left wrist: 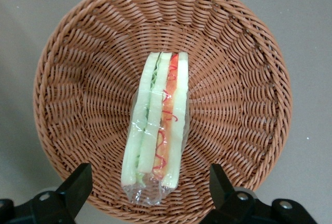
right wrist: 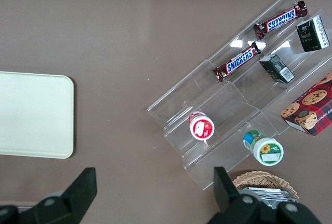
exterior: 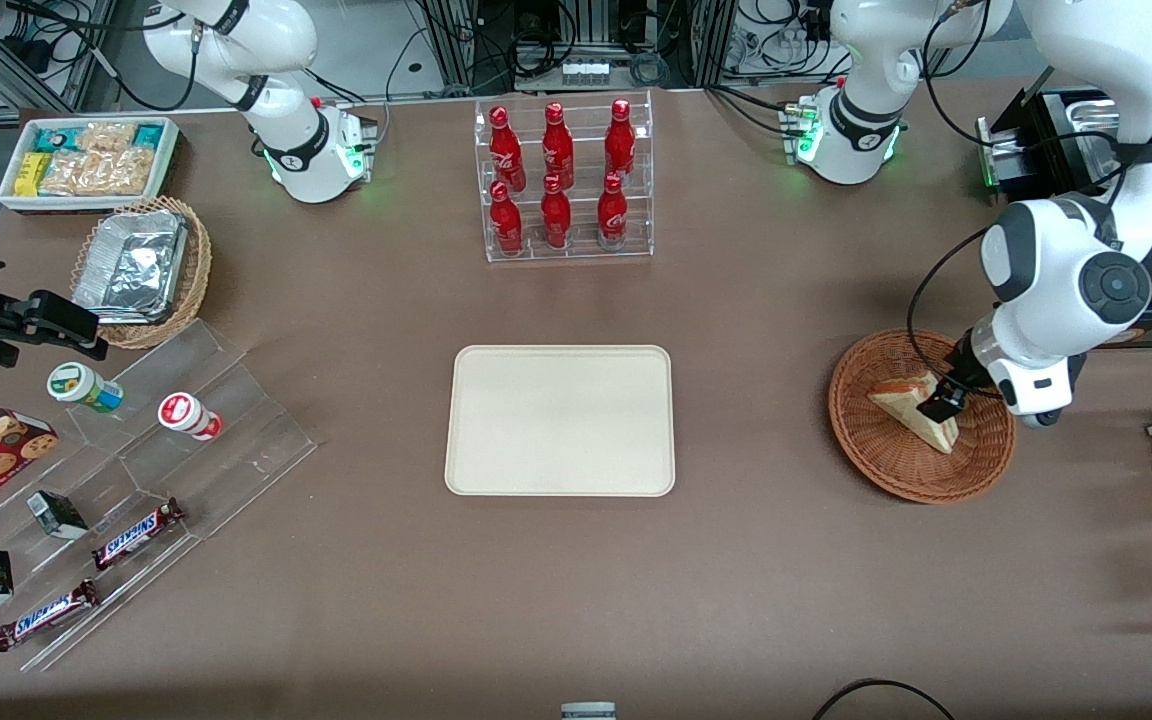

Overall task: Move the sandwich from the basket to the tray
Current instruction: 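Close the left gripper on the wrapped sandwich's crust edge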

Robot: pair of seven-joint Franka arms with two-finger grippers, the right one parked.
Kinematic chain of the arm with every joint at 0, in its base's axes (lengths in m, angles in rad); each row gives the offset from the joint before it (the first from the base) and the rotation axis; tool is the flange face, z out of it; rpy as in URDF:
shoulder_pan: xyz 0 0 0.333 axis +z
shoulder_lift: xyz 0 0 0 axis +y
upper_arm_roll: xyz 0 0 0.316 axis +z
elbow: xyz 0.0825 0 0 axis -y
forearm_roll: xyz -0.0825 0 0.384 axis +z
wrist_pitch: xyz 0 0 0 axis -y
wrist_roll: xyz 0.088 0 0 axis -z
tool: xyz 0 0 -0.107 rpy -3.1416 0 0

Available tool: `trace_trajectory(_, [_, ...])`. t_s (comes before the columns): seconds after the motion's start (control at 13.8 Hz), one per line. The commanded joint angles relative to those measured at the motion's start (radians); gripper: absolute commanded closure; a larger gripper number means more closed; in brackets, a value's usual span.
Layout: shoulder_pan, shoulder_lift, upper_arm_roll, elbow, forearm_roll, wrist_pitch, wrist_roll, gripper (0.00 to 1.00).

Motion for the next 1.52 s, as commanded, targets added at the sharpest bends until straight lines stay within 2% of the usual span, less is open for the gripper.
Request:
trace_trajectory(0.0, [-0.007, 0.007, 0.001, -0.007, -0.005, 0.023, -0.018, 0.0])
trace_trajectory(0.72, [-0.017, 0.07, 0.002, -0.008, 0.006, 0.05, -0.017, 0.02])
trace_trajectory(0.79, [-0.019, 0.073, 0.002, -0.008, 0.009, 0.05, -0.017, 0.07])
trace_trajectory(0.94, [-0.02, 0.078, 0.002, -0.008, 0.019, 0.044, -0.003, 0.33])
trace_trajectory(1.16, [-0.019, 0.078, 0.002, -0.008, 0.029, 0.038, 0.0, 0.58])
trace_trajectory(1.3, [-0.019, 0.078, 0.002, -0.005, 0.029, 0.029, 0.0, 0.68])
trace_trajectory(1.44, [-0.019, 0.072, 0.002, 0.002, 0.029, 0.009, 0.002, 0.68])
